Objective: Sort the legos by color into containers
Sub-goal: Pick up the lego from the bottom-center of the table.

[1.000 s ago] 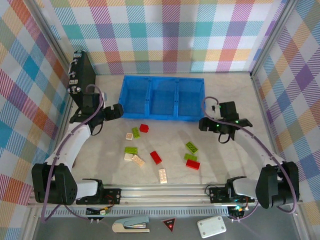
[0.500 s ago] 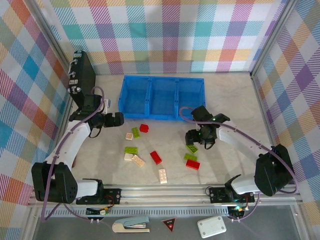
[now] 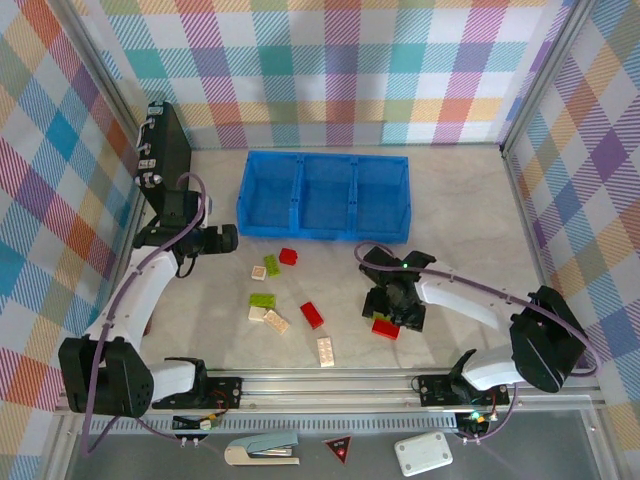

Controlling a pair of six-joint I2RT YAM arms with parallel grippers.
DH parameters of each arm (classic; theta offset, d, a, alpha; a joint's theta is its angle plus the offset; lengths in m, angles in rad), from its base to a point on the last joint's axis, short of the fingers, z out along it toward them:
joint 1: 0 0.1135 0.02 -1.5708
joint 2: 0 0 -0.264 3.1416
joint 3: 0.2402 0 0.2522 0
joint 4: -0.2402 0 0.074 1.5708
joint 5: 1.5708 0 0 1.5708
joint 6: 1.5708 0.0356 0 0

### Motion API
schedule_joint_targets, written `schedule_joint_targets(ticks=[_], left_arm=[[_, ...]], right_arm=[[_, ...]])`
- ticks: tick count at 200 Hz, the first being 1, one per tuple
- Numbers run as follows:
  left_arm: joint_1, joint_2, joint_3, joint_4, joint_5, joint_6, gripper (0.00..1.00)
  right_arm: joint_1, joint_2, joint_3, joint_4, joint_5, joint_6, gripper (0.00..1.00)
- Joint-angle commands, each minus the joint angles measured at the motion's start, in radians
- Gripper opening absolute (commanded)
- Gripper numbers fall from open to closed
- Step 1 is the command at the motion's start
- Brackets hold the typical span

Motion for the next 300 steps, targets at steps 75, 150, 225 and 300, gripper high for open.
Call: schedule_joint_targets(ticks=[75, 150, 225, 300], left_arm=[[-0.005, -0.052, -0.02, -0.012, -0.059, 0.012, 1.0], [-0.006, -0.046, -0.021, -0.012, -0.057, 0.017, 1.0], [-0.004, -0.04, -0.021, -0.012, -0.063, 0.019, 1.0], [-0.004, -0.031, -0.02, -0.01, -0.066, 0.025, 1.0]], right_arm=[[0.026, 0.063, -0.056, 0.076, -0.065, 0.115, 0.89], [0.029, 0.128, -0.073, 0.122, -0.084, 0.119, 0.78], [0.03, 0.116, -0.07, 0.104, -0.076, 0.12, 0.66], [0.03, 0.01, -0.014, -0.027, -0.023, 0.074, 0.58]])
